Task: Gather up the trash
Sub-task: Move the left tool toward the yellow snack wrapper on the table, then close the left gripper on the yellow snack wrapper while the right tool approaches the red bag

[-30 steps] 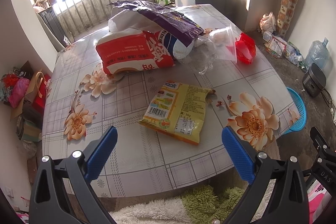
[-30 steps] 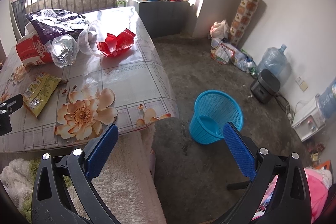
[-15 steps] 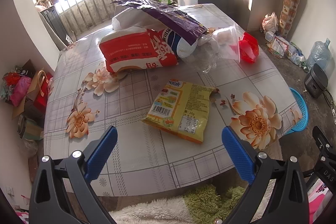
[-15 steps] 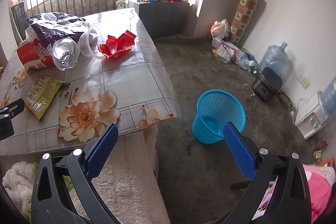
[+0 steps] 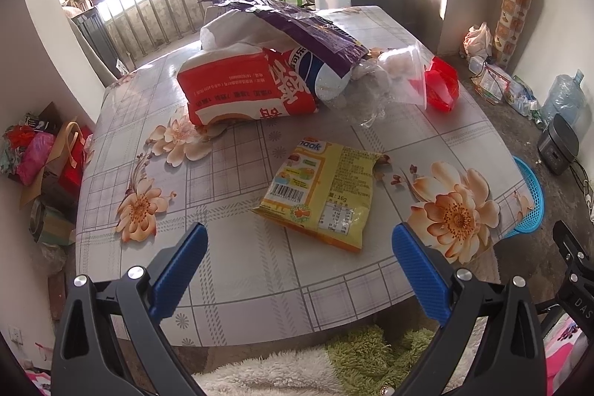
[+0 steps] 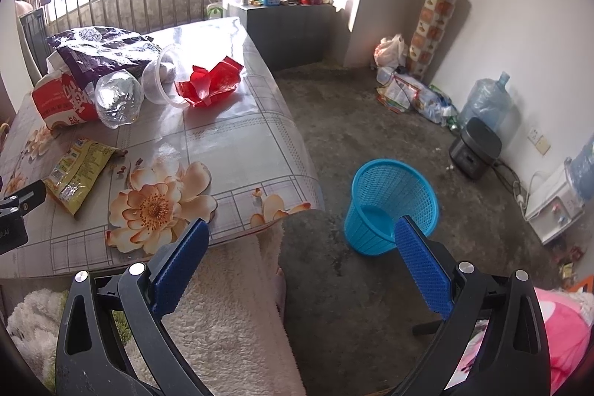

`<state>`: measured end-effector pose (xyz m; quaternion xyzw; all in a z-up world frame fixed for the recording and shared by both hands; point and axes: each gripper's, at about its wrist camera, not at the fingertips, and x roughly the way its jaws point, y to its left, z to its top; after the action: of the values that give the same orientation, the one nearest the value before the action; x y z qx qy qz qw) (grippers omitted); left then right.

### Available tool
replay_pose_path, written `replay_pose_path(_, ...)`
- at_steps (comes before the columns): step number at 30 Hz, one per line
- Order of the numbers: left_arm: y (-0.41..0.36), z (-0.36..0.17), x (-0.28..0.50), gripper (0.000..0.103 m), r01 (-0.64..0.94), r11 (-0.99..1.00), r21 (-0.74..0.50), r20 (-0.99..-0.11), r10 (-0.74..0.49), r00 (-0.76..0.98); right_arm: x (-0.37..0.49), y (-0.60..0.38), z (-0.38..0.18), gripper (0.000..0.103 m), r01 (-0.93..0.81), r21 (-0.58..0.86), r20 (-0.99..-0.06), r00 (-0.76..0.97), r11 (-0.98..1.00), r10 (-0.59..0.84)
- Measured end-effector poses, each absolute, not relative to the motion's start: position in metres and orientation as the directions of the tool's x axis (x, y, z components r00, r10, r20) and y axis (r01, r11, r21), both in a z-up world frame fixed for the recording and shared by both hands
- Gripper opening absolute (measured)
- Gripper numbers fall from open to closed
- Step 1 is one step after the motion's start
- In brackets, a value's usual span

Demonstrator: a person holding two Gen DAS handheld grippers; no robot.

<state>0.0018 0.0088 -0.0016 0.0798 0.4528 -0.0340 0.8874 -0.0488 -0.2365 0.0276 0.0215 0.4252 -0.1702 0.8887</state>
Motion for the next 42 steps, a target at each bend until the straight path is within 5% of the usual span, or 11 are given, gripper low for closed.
replay_pose_path(14,0.028,-0.003,0.015,0.098,0.179,0.983,0.045,-0.784,-0.076,0.617,-0.035,-0.235,0.029,0.095,0.324,-0.08,-0.755,0.598,0.943,-0.269)
replay_pose_path(22,0.048,-0.006,0.026,0.098,0.289,0.953,-0.092,-0.73,-0.262,0.631,-0.011,-0.227,0.026,0.095,0.278,-0.018,-0.742,0.639,0.96,-0.199)
replay_pose_path(27,0.032,-0.008,0.03,0.092,0.397,0.915,-0.075,-0.721,-0.325,0.611,0.003,-0.225,0.021,0.095,0.255,0.016,-0.749,0.644,0.967,-0.158)
replay_pose_path(42,-0.008,-0.07,0.064,0.077,0.506,0.862,0.024,-0.837,-0.259,0.482,0.022,-0.238,0.008,0.095,0.277,0.042,-0.779,0.61,0.96,-0.142)
